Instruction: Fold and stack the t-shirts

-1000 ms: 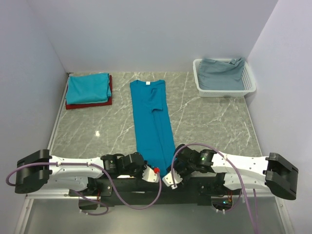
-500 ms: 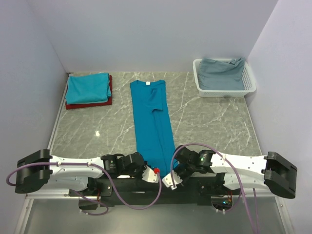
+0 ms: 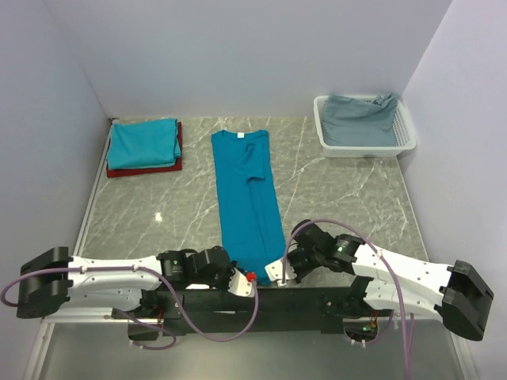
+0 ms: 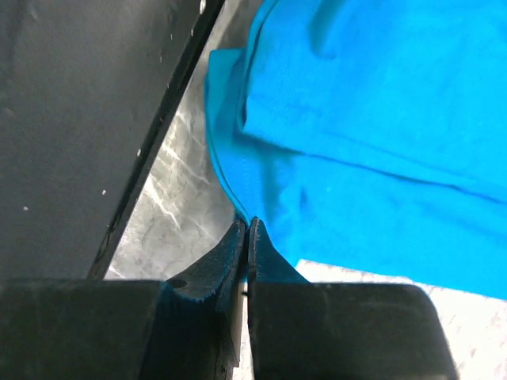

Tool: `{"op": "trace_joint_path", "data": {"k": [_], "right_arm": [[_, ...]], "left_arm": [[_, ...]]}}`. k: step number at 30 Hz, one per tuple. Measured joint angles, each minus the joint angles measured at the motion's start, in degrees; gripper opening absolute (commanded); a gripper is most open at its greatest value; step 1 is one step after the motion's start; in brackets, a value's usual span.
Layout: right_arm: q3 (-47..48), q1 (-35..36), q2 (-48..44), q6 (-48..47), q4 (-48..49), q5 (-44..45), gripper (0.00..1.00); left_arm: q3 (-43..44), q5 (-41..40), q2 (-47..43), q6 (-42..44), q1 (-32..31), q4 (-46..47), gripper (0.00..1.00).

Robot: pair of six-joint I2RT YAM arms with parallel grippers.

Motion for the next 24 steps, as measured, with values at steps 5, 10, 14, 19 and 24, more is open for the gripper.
{"op": "trace_joint_path", "data": {"k": [5, 10, 14, 19, 24], "right_arm": [[3.0, -0.1, -0.2, 0.3, -2.9, -3.5, 0.00], [6.5, -0.1, 0.0, 2.5, -4.9, -5.6, 0.00], [10.8, -3.0, 1.9, 3.6, -5.4, -6.9, 0.00], [14.8, -10.8, 6.4, 3.7, -4.9, -7.7, 0.00], [20.5, -16.9, 15.8, 3.7, -3.4, -7.7, 0.00]], "left_arm": [[0.0, 0.0, -3.5, -0.4, 0.3, -0.3, 0.01], [0.2, -0.2, -5.5, -0.4, 1.7, -0.3, 0.00], [0.9, -1.2, -5.9, -0.1, 5.0, -0.1, 0.00], [1.4, -2.1, -5.2, 0.8, 14.8, 3.2, 0.01], [5.7, -1.2, 3.0, 2.8, 26.4, 8.7, 0.01]]}}
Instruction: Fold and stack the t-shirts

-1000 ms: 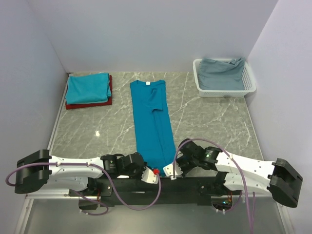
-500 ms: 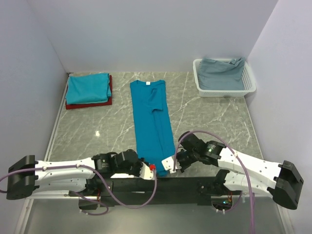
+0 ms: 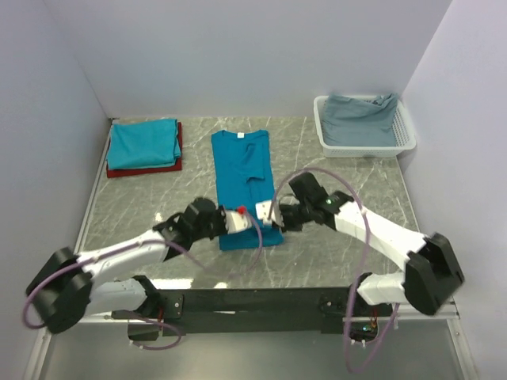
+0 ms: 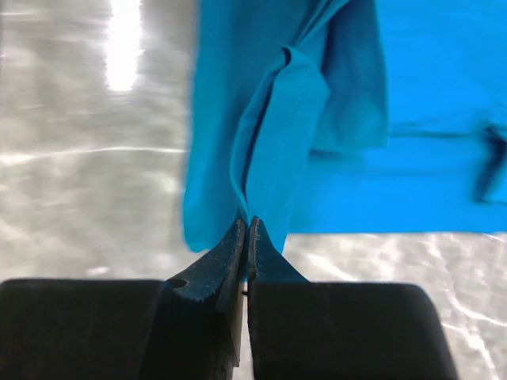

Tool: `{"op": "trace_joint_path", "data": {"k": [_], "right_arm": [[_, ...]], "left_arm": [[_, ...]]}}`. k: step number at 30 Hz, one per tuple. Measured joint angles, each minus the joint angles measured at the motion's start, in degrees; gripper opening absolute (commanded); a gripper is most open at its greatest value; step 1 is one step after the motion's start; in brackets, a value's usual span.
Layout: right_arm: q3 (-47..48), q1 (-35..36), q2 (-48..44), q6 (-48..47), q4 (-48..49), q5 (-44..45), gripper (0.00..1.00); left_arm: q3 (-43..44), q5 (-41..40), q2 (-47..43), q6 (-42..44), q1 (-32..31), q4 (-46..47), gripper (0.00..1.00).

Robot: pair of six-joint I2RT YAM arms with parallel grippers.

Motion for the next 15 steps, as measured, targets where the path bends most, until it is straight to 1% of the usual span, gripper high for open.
{"op": "trace_joint_path", "data": {"k": [4, 7, 12, 15], "right_arm": [[7.7, -3.7, 10.1, 0.0, 2.3, 0.7, 0.00], [13.8, -5.8, 17.3, 0.7, 3.6, 0.9, 0.00], [22.9, -8.9, 27.0, 3.1, 4.8, 1.2, 0.00], [27.3, -9.9, 31.0, 5.0, 5.4, 1.2, 0.00]], "left_arm": [[6.0, 1.2, 10.5, 1.3, 7.3, 4.3, 0.00], [10.1, 2.3, 16.8, 1.5, 11.2, 6.7, 0.00], [15.1, 4.7, 22.1, 2.3, 15.4, 7.6, 0.01], [17.7, 6.8, 24.7, 3.1, 17.5, 7.6, 0.00]]}}
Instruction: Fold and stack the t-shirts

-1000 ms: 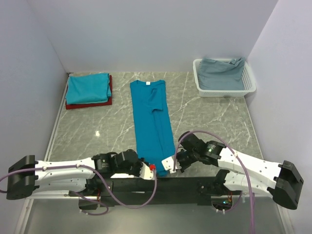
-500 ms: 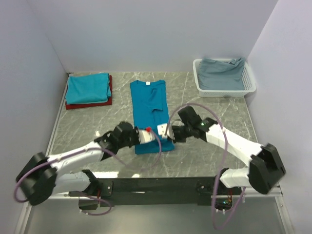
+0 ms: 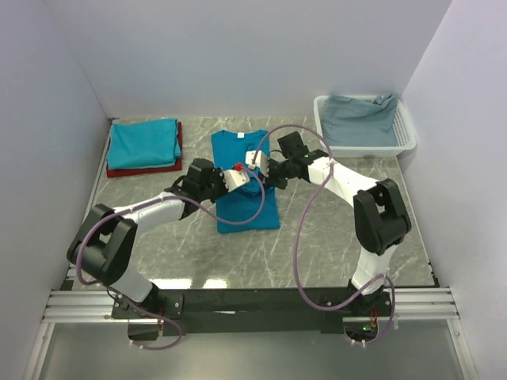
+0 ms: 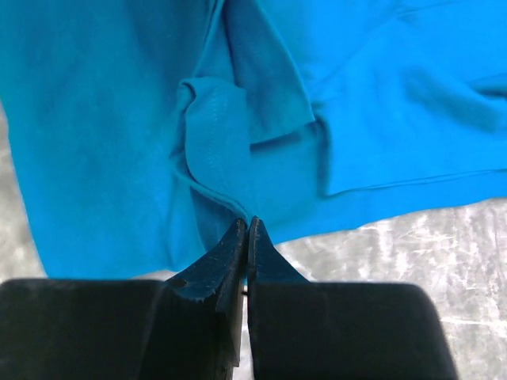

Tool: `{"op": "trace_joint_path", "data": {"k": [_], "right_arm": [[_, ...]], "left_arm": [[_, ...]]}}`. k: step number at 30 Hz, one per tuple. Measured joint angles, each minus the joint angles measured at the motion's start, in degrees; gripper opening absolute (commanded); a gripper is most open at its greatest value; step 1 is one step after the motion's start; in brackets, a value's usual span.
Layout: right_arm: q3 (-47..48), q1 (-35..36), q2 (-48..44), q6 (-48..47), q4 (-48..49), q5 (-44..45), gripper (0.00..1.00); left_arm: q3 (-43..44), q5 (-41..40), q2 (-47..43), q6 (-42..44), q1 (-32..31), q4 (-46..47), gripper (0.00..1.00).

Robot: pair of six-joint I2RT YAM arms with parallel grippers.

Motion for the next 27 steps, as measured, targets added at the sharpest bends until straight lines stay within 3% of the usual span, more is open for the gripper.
{"op": "trace_joint_path", "data": {"k": [12, 14, 15, 16, 19, 21, 22, 27], "right_arm": [[11.4, -0.9, 11.1, 7.3, 1.2, 2.1, 0.00], [12.5, -1.0, 12.3, 8.6, 1.2, 3.0, 0.11], [13.1, -1.1, 12.8, 9.4, 1.2, 3.9, 0.37], [13.6, -1.1, 13.1, 10.9, 1.3, 4.8, 0.43], [14.0, -1.2, 13.5, 14.6, 3.5, 9.2, 0.48], [14.0, -1.6, 13.5, 17.5, 5.5, 12.2, 0.49], [14.0, -1.8, 13.5, 18.9, 6.4, 13.4, 0.49], [13.9, -4.0, 13.2, 23.1, 7.9, 15.0, 0.47]], "left_arm": [[6.7, 3.3, 9.8, 1.2, 4.1, -0.3, 0.01], [7.9, 3.2, 11.1, 0.9, 4.5, -0.2, 0.12], [8.4, 3.2, 11.6, 0.6, 4.7, -0.1, 0.23], [8.8, 2.8, 12.1, -0.1, 4.9, 0.3, 0.47], [9.1, 0.7, 12.4, -4.4, 5.5, 3.3, 0.72], [9.1, -1.1, 12.1, -8.4, 6.2, 6.4, 0.75], [9.0, -2.0, 11.7, -10.5, 6.9, 7.9, 0.81], [5.7, -3.3, 4.9, -17.0, 10.9, 11.8, 0.80]]}}
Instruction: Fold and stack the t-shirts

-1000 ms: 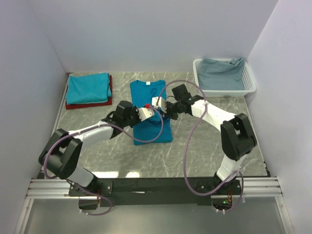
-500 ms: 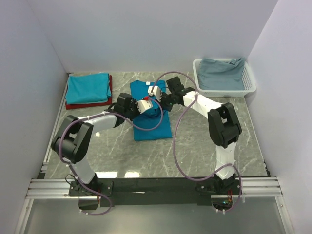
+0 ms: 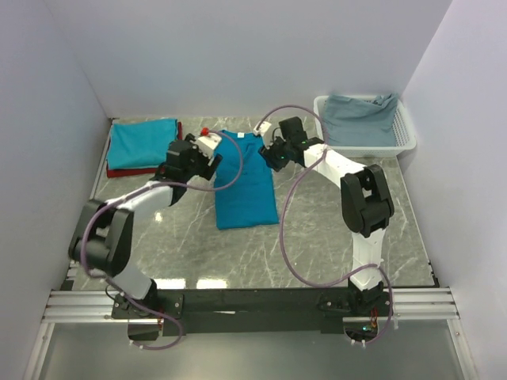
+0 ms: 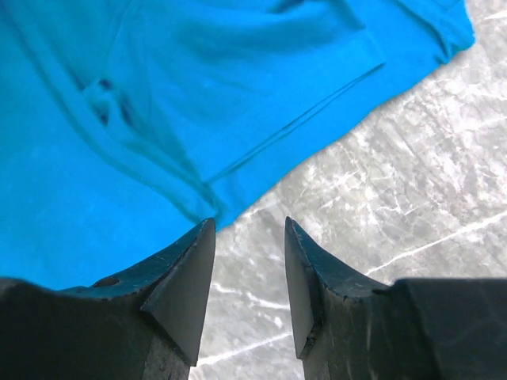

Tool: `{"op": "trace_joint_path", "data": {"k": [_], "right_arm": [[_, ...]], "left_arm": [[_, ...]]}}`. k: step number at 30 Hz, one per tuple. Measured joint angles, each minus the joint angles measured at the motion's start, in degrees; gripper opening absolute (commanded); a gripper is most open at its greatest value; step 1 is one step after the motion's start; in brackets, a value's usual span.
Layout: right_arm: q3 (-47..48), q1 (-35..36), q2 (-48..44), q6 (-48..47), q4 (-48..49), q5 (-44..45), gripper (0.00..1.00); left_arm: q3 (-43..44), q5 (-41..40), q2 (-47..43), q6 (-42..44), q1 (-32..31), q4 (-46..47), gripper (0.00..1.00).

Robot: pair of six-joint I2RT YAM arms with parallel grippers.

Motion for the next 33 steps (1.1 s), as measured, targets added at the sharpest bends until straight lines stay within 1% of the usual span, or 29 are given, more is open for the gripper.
{"op": "trace_joint_path", "data": {"k": [2, 5, 6, 8, 9, 10, 12, 13, 16, 19, 22, 28, 33], "right_arm": [[-0.2, -1.0, -0.7, -1.2, -1.7, -3.1, 0.47], [-0.3, -1.9, -2.7, -7.8, -7.7, -9.7, 0.46], [-1.0, -1.9, -3.6, -10.3, -9.2, -12.0, 0.49], [-5.6, -1.8, -7.3, -15.8, -10.1, -16.6, 0.53], [-8.0, -1.7, -9.2, -17.8, -11.0, -18.1, 0.60], [-11.7, -1.5, -12.2, -20.3, -11.0, -19.9, 0.62], [-18.4, -0.9, -17.7, -25.0, -11.4, -21.8, 0.67], [-21.4, -0.4, -20.3, -27.2, -11.2, -22.3, 0.67], [-28.0, 2.8, -24.9, -31.9, -9.6, -21.0, 0.68], [-31.5, 6.4, -25.4, -34.0, -7.4, -18.9, 0.68], [-33.1, 8.3, -25.4, -34.8, -5.6, -16.4, 0.68], [-33.7, 9.2, -25.1, -34.9, -1.6, -12.0, 0.69], [-38.8, 9.2, -25.6, -37.2, 2.0, -10.8, 0.70]], "left_arm": [[-1.8, 0.5, -4.4, -0.5, 0.7, 0.3, 0.80], [-5.2, 4.5, -12.6, 0.4, 0.5, 0.3, 0.80], [-6.1, 6.4, -14.6, 1.1, 0.4, 0.3, 0.80], [-9.7, 12.1, -20.5, 4.2, 0.1, -0.3, 0.80], [-11.1, 14.2, -22.5, 5.7, -0.2, -0.9, 0.80], [-12.7, 16.5, -24.4, 7.7, -0.5, -1.5, 0.80], [-15.2, 19.8, -26.6, 10.9, -1.4, -3.9, 0.80], [-16.6, 21.1, -27.2, 12.6, -2.3, -4.8, 0.80], [-20.7, 22.9, -27.4, 16.4, -4.8, -8.6, 0.80], [-23.1, 22.4, -26.3, 19.6, -8.5, -12.0, 0.80], [-23.6, 21.4, -23.5, 21.6, -10.9, -12.8, 0.80], [-24.4, 18.4, -18.4, 23.9, -11.2, -11.2, 0.79], [-24.6, 16.7, -15.3, 25.4, -11.6, -9.4, 0.79]]}}
